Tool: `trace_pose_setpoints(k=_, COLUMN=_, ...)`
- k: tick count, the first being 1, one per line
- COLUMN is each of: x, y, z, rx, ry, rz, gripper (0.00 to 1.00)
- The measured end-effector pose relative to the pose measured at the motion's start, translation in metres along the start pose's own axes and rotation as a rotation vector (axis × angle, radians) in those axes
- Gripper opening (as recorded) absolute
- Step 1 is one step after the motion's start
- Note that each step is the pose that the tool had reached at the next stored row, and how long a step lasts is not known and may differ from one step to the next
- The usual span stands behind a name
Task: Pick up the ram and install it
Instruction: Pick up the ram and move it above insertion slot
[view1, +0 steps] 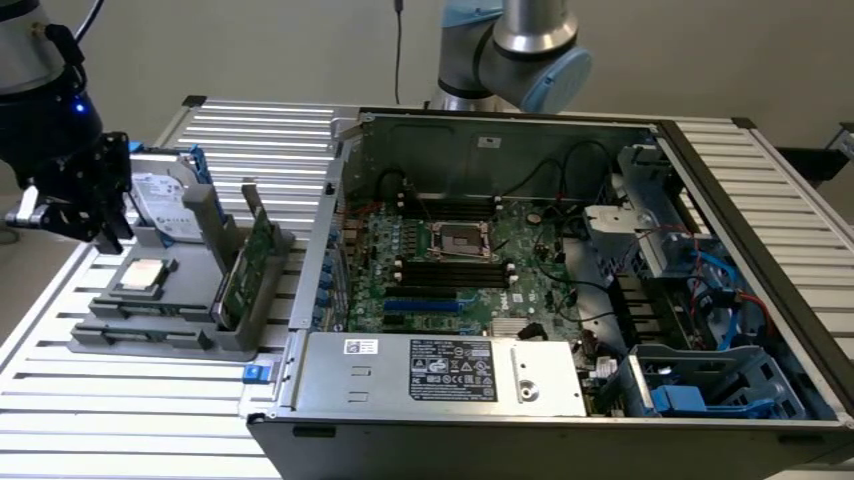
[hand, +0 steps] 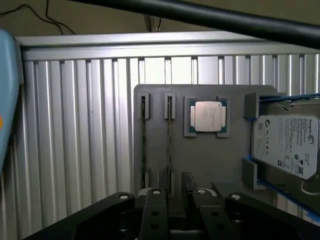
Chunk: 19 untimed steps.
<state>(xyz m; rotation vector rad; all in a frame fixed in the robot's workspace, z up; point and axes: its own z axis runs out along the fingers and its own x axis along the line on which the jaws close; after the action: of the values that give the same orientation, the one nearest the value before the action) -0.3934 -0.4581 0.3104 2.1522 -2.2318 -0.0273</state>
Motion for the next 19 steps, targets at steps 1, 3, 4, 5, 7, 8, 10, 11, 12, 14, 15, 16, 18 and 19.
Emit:
trace_pose_setpoints(k=1, x=0.003, y=0.0, z=0.0011, rx=0.0003, ry=-0.0001, rz=0.0, gripper=0.3)
trace_pose_setpoints(k=3, x=0.007, y=-0.0001, z=0.0029, rx=0.0001, ry=-0.0001, rz=0.0, gripper=0.36)
trace_pose_setpoints(k=4, x=0.009, y=-0.0001, z=0.0042, rx=0.0001, ry=-0.0001, rz=-0.001, gripper=0.36)
trace_pose_setpoints(k=5, x=0.011, y=-0.0002, z=0.0056, rx=-0.0002, ry=-0.0001, rz=-0.001, gripper=0.36)
trace_pose_setpoints(k=7, x=0.015, y=-0.0004, z=0.0083, rx=-0.0012, ry=0.0001, rz=-0.002, gripper=0.36)
trace_pose_setpoints(k=8, x=0.017, y=-0.0005, z=0.0096, rx=-0.002, ry=0.0001, rz=-0.002, gripper=0.36)
trace_pose_setpoints(k=10, x=0.021, y=-0.0008, z=0.0127, rx=-0.0035, ry=0.0003, rz=-0.006, gripper=0.36)
trace_pose_setpoints(k=11, x=0.022, y=-0.0009, z=0.0143, rx=-0.0047, ry=0.0005, rz=-0.008, gripper=0.36)
trace_pose_setpoints(k=12, x=0.024, y=-0.0011, z=0.016, rx=-0.0058, ry=0.0006, rz=-0.012, gripper=0.36)
trace_pose_setpoints(k=14, x=0.027, y=-0.0013, z=0.0195, rx=-0.0086, ry=0.0011, rz=-0.02, gripper=0.36)
trace_pose_setpoints(k=15, x=0.028, y=-0.0014, z=0.0212, rx=-0.0099, ry=0.0014, rz=-0.025, gripper=0.36)
trace_pose_setpoints(k=16, x=0.029, y=-0.0015, z=0.0231, rx=-0.0111, ry=0.0016, rz=-0.032, gripper=0.36)
trace_pose_setpoints(k=18, x=0.031, y=-0.0017, z=0.0267, rx=-0.0136, ry=0.0023, rz=-0.046, gripper=0.36)
trace_pose_setpoints(k=19, x=0.032, y=-0.0019, z=0.0285, rx=-0.0147, ry=0.0027, rz=-0.053, gripper=0.36)
